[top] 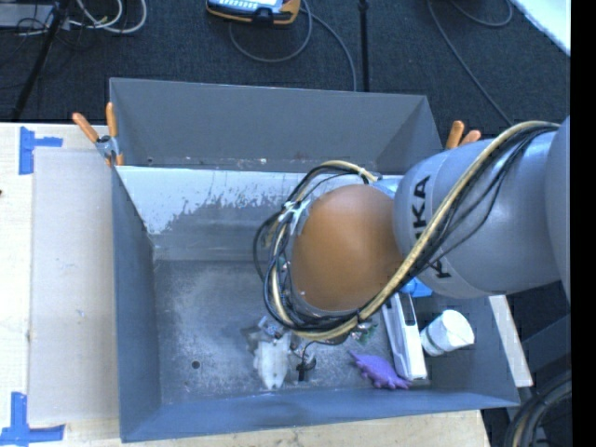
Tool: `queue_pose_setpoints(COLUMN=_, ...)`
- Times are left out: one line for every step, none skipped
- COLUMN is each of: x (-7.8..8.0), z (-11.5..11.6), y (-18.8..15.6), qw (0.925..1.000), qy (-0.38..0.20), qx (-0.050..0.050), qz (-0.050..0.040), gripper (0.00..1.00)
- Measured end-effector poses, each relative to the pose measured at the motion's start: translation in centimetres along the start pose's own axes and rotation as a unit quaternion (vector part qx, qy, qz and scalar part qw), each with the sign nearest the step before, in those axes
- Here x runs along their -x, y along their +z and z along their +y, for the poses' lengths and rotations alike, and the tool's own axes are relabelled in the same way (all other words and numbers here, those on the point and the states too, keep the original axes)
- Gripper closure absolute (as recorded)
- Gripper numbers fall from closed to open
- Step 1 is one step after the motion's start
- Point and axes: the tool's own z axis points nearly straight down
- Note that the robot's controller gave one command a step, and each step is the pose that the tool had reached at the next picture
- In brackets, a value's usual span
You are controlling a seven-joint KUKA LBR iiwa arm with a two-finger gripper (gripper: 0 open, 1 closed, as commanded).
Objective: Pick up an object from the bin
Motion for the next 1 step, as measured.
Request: queue_pose_setpoints(x=0.1, z=-0.08, y=-2.23, qw=1.0, qy=0.001, qx=-0.002, qz=-0.0024, gripper=1.0)
